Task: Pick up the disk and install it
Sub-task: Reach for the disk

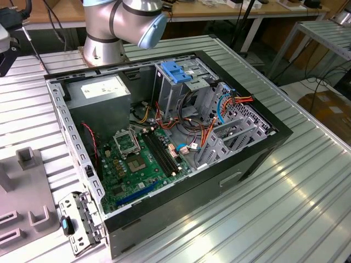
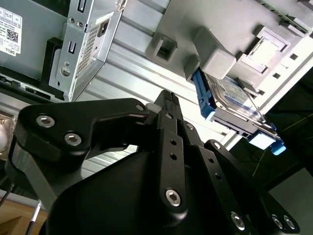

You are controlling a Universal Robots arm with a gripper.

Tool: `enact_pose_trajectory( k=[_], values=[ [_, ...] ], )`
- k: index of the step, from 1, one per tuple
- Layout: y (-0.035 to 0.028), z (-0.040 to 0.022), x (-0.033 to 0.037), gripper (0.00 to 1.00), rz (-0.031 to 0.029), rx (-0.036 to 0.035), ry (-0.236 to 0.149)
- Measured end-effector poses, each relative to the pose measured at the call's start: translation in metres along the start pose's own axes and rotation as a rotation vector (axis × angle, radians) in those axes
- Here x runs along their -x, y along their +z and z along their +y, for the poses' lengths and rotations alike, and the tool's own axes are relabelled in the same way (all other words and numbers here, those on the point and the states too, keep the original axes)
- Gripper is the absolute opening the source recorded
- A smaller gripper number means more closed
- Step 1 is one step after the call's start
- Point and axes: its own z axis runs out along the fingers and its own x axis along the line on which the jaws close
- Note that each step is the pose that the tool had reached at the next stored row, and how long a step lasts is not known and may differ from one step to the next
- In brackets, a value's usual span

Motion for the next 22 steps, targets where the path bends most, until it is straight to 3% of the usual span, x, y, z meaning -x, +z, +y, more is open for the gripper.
enact_pose_trajectory(
  k=[22],
  values=[
    [-0.0006,-0.0014,-0.0275,0.11,0.0000,0.0000,0.000]
  ],
)
